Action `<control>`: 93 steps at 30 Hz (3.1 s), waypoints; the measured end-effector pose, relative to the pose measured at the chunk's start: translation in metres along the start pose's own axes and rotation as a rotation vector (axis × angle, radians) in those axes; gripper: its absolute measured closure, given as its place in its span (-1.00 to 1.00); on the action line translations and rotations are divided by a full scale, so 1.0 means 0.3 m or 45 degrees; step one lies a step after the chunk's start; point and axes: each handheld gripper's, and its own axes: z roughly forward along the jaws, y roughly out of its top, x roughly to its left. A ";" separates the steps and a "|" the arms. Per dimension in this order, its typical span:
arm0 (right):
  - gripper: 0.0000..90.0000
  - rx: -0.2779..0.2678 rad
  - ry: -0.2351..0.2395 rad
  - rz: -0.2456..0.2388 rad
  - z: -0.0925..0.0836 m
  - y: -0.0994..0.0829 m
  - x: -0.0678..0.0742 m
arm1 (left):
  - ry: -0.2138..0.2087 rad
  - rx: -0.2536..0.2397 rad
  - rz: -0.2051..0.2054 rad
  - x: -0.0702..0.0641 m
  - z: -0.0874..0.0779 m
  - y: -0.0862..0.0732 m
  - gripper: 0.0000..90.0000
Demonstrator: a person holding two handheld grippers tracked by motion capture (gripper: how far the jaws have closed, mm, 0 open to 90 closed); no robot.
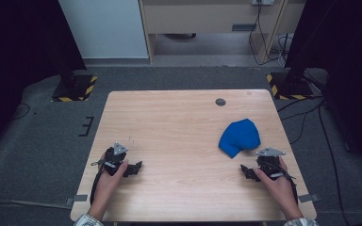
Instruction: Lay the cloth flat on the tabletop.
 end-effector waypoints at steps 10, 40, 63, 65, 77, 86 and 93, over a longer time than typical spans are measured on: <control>-0.97 0.007 0.003 0.010 0.001 0.001 -0.002 | 0.000 0.000 0.000 0.000 0.000 0.000 -1.00; -0.75 -0.104 -0.017 -0.060 -0.052 0.050 -0.016 | -0.006 0.002 0.002 0.000 0.000 0.000 -1.00; -0.17 -0.028 0.000 -0.105 0.159 0.231 -0.068 | -0.003 0.001 0.000 -0.007 -0.001 -0.002 -1.00; 0.26 -0.053 -0.004 -0.086 0.152 0.227 -0.077 | -0.001 0.001 0.000 -0.010 -0.003 -0.003 -1.00; 0.54 -0.123 0.136 -0.118 0.087 0.246 0.049 | -0.018 -0.012 0.012 -0.021 -0.009 -0.002 -0.90; 0.53 -0.155 0.283 -0.158 0.055 0.295 0.231 | -0.082 -0.063 0.062 -0.076 -0.031 0.015 -0.87; 0.49 -0.099 0.381 -0.264 0.107 0.313 0.428 | -0.166 -0.111 0.024 -0.108 -0.034 0.036 -0.84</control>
